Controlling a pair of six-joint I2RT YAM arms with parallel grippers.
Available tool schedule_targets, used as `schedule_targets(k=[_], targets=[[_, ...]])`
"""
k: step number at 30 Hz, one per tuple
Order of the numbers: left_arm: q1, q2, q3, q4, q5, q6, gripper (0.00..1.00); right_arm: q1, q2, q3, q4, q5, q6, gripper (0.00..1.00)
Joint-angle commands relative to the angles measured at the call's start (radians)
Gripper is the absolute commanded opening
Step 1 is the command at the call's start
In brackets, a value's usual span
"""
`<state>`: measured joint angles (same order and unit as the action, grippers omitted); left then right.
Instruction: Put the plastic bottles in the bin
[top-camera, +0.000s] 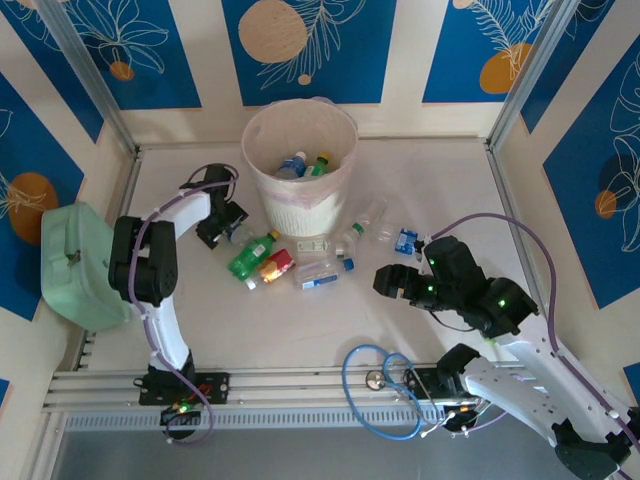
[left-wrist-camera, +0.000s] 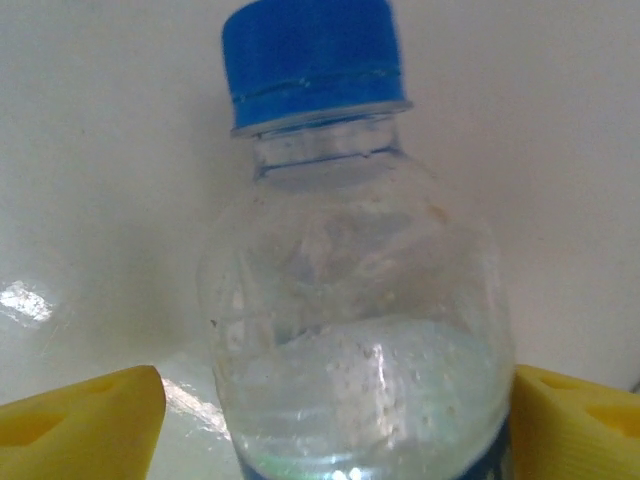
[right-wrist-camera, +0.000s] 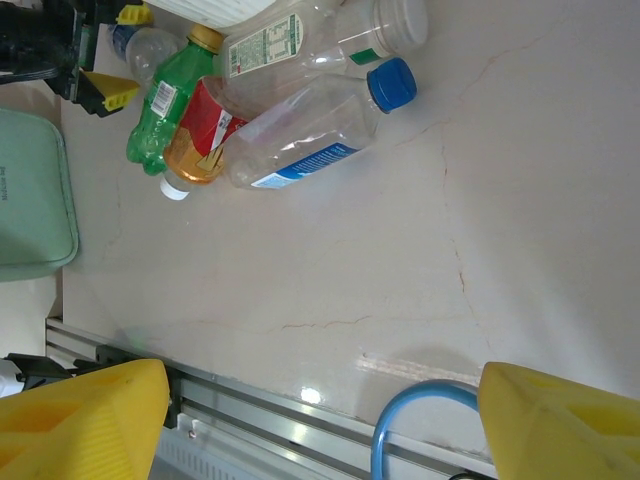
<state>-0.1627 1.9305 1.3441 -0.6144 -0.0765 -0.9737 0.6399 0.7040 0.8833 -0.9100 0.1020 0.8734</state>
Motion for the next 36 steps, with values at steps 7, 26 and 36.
schedule_targets(k=[7, 26, 36], targets=[[0.011, 0.022, 0.015, -0.030, -0.020, 0.010, 0.73, 0.006, 0.002, -0.007, -0.025, 0.022, 0.017, 0.81], [0.012, -0.146, -0.043, -0.063, -0.033, 0.062, 0.59, 0.004, -0.024, -0.013, -0.037, 0.041, 0.022, 0.81], [0.012, -0.470, -0.091, -0.161, -0.040, 0.185, 0.58, 0.000, -0.014, -0.023, -0.012, 0.030, 0.019, 0.80]])
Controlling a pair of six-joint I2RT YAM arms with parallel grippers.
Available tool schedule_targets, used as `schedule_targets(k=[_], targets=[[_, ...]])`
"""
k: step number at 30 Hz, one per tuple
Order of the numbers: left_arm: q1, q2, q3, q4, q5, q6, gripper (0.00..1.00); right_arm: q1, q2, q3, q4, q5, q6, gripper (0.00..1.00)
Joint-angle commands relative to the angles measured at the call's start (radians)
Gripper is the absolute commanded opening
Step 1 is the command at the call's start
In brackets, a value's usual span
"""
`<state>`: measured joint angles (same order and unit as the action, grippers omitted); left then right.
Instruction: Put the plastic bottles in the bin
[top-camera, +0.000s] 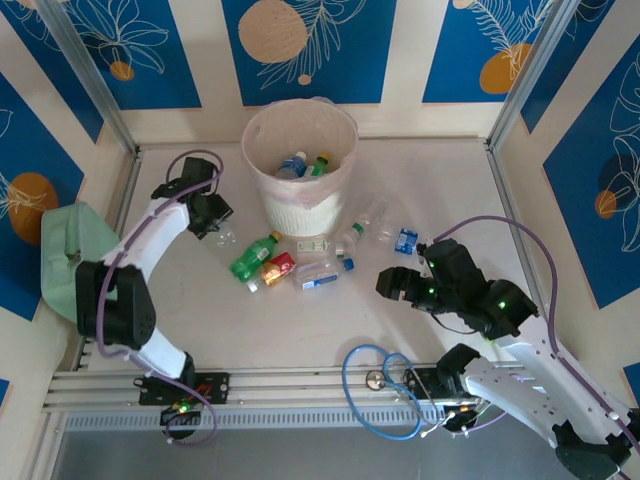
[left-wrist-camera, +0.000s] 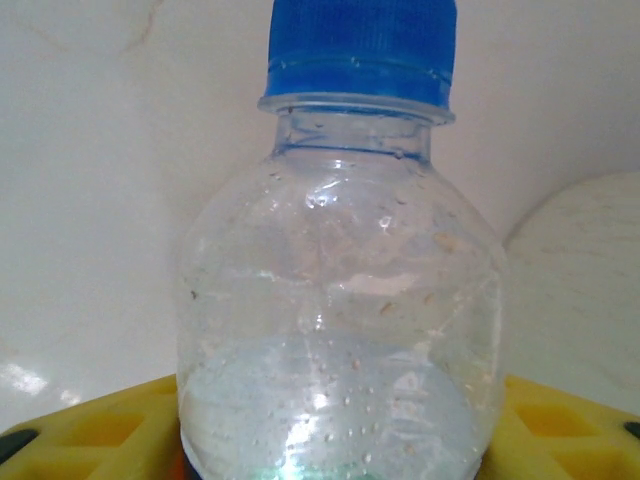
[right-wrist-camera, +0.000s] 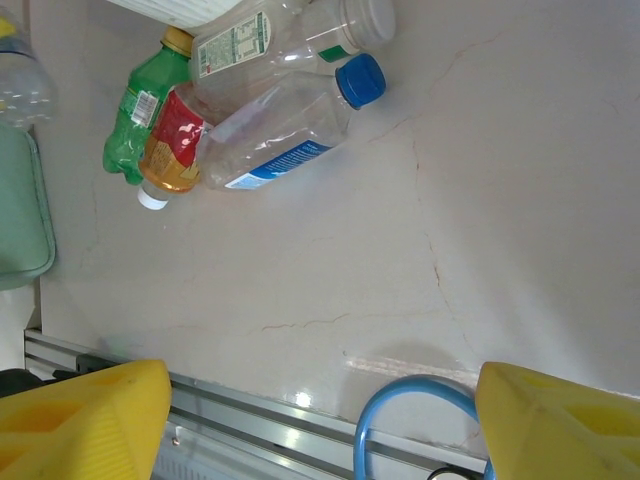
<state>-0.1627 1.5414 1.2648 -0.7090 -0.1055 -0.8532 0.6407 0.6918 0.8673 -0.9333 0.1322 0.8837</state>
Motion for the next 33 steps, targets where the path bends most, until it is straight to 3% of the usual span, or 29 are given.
schedule_targets(k=[1, 11, 19, 25, 33], targets=[[0.011, -0.115, -0.008, -0.080, -0.005, 0.076, 0.58, -0.001, -0.002, -0.008, 0.013, -0.002, 0.009, 0.80], [-0.045, -0.209, 0.321, -0.243, 0.058, 0.177, 0.56, -0.003, 0.027, -0.023, 0.050, -0.022, 0.011, 0.80], [-0.146, -0.087, 0.612, -0.193, 0.113, 0.117, 0.55, 0.001, 0.055, 0.003, 0.050, -0.025, 0.009, 0.79], [-0.254, 0.042, 0.741, -0.126, 0.084, 0.112, 0.55, 0.005, 0.045, 0.006, 0.027, -0.016, 0.014, 0.79], [-0.280, 0.248, 0.928, -0.092, 0.118, 0.073, 0.55, 0.011, 0.028, 0.011, 0.009, -0.011, 0.023, 0.79]])
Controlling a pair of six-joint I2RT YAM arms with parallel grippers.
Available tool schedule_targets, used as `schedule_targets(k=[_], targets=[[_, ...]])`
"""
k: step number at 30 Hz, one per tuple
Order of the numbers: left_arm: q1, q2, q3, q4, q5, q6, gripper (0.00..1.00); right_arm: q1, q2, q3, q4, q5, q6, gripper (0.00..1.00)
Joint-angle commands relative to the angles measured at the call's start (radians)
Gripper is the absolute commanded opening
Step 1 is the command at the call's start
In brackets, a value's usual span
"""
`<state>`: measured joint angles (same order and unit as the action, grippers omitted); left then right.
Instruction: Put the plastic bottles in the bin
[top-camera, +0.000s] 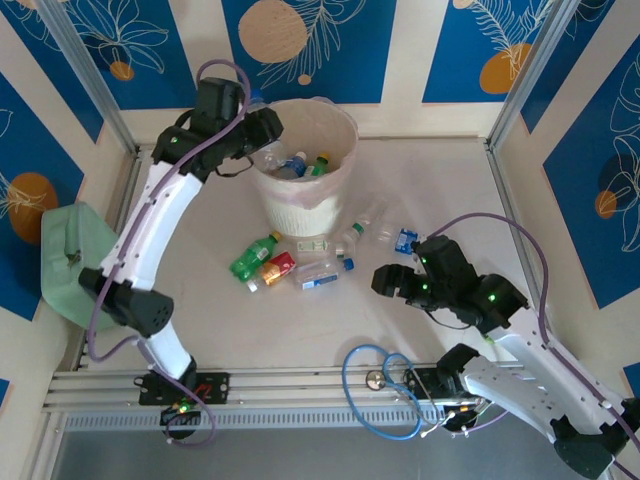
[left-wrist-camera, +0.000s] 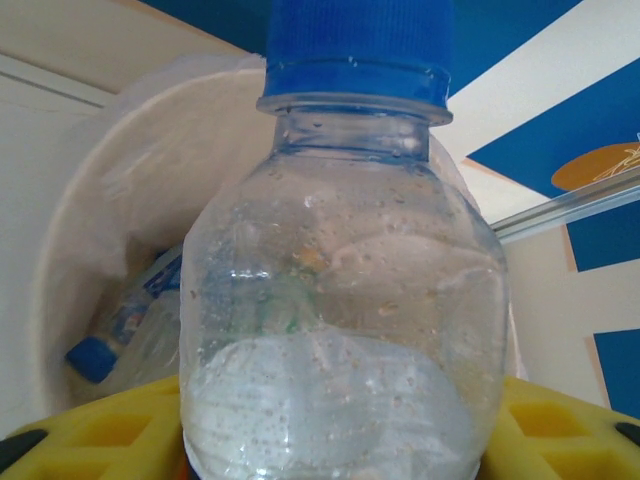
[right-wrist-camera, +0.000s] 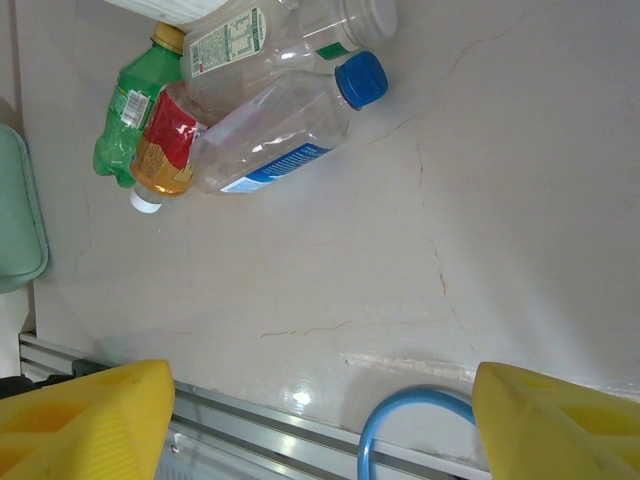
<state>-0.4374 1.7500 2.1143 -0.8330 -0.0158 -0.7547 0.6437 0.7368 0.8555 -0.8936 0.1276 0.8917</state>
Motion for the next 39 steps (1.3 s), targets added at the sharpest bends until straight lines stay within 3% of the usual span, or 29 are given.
schedule_targets(k=[1, 11, 18, 23, 28, 34, 39], targets=[[-0.008, 0.063, 0.103, 0.025, 0.036, -0.028, 0.55, 0.010, -0.019, 0.021, -0.033, -0.005, 0.015, 0.79], [-0.027, 0.128, 0.148, 0.014, 0.030, -0.022, 0.75, 0.009, -0.027, 0.021, -0.042, 0.015, 0.010, 0.79], [-0.035, 0.102, 0.154, 0.004, 0.045, 0.003, 0.78, 0.008, -0.028, 0.020, -0.047, 0.029, 0.010, 0.80], [-0.098, 0.024, 0.120, -0.052, 0.002, 0.093, 0.78, 0.002, -0.011, 0.048, -0.090, 0.088, 0.020, 0.82], [-0.178, -0.185, -0.163, -0.045, -0.066, 0.173, 0.78, -0.065, 0.063, 0.105, -0.148, 0.140, -0.015, 0.86], [-0.209, -0.529, -0.624, 0.013, -0.090, 0.136, 0.78, -0.251, 0.153, 0.135, -0.087, 0.000, -0.109, 0.88], [-0.216, -0.710, -0.879, 0.007, -0.042, 0.099, 0.79, -0.397, 0.253, 0.158, -0.024, -0.085, -0.192, 0.89]])
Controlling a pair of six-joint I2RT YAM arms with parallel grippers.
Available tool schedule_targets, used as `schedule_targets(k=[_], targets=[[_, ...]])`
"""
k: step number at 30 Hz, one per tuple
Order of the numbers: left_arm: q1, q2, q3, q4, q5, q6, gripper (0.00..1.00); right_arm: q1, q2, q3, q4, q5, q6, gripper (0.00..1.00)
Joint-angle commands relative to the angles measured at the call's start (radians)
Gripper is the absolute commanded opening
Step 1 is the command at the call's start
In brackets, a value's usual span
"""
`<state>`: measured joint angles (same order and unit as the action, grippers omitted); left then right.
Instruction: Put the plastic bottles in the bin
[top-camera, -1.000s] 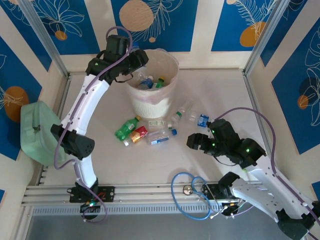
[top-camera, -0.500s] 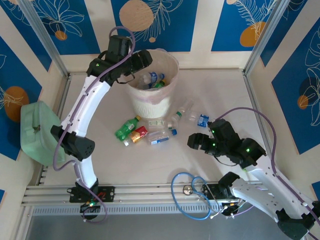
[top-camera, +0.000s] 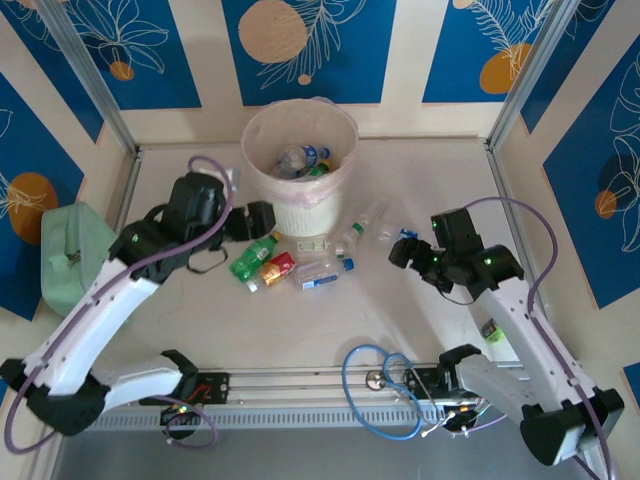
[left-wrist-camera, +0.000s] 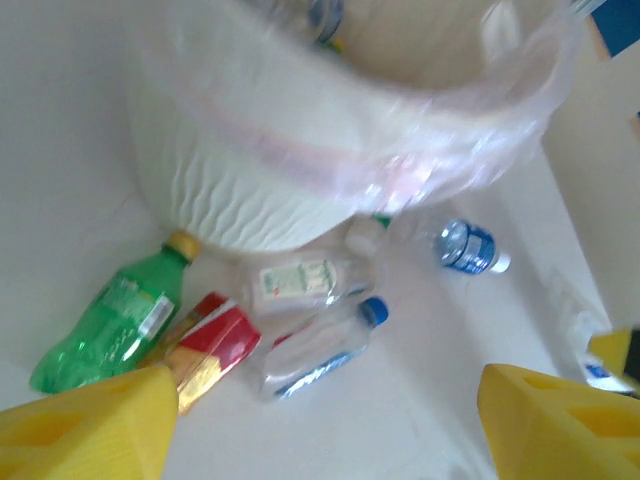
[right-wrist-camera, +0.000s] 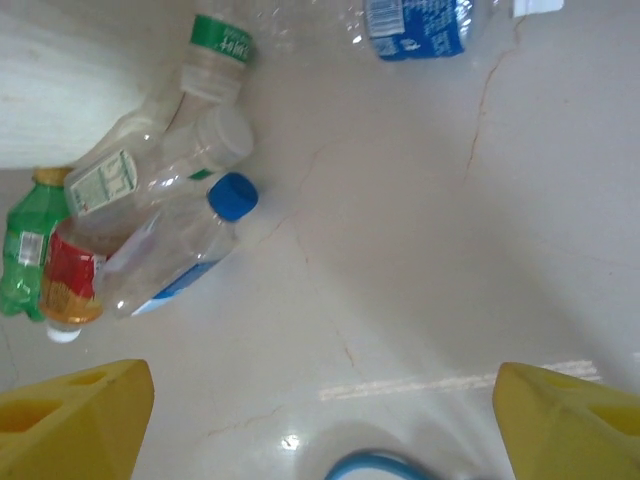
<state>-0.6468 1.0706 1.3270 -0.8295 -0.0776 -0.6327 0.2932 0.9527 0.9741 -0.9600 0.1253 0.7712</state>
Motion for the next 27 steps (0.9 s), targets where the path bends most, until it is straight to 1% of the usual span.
schedule_targets(k=[1, 3, 5, 8, 10, 12, 16, 19, 24, 27], targets=[[-0.008, -0.053, -0.135, 0.008, 0.026, -0.033, 0.79, -0.072, 0.065, 0.043, 0.062, -0.107, -0.082, 0.88], [-0.009, -0.074, -0.194, 0.006, 0.036, -0.048, 0.78, -0.111, 0.109, 0.047, 0.104, -0.158, -0.085, 0.87], [-0.010, -0.082, -0.238, 0.011, 0.037, -0.059, 0.77, -0.129, 0.146, 0.055, 0.143, -0.196, -0.086, 0.87], [-0.010, -0.090, -0.283, 0.017, 0.016, -0.079, 0.77, -0.133, 0.215, 0.092, 0.163, -0.172, -0.091, 0.87], [-0.011, -0.092, -0.301, 0.027, 0.009, -0.090, 0.77, -0.141, 0.270, 0.127, 0.165, -0.128, -0.109, 0.87], [-0.010, -0.093, -0.315, 0.046, 0.022, -0.100, 0.77, -0.170, 0.334, 0.159, 0.171, -0.119, -0.126, 0.87], [-0.011, -0.103, -0.336, 0.056, 0.030, -0.117, 0.76, -0.261, 0.480, 0.212, 0.235, -0.181, -0.144, 0.87], [-0.011, -0.119, -0.338, 0.048, 0.027, -0.119, 0.76, -0.309, 0.602, 0.281, 0.274, -0.263, -0.152, 0.88], [-0.011, -0.131, -0.330, 0.029, 0.019, -0.120, 0.76, -0.307, 0.781, 0.390, 0.277, -0.267, -0.192, 0.88], [-0.011, -0.134, -0.340, 0.040, 0.027, -0.131, 0.76, -0.305, 0.845, 0.390, 0.318, -0.296, -0.209, 0.89]])
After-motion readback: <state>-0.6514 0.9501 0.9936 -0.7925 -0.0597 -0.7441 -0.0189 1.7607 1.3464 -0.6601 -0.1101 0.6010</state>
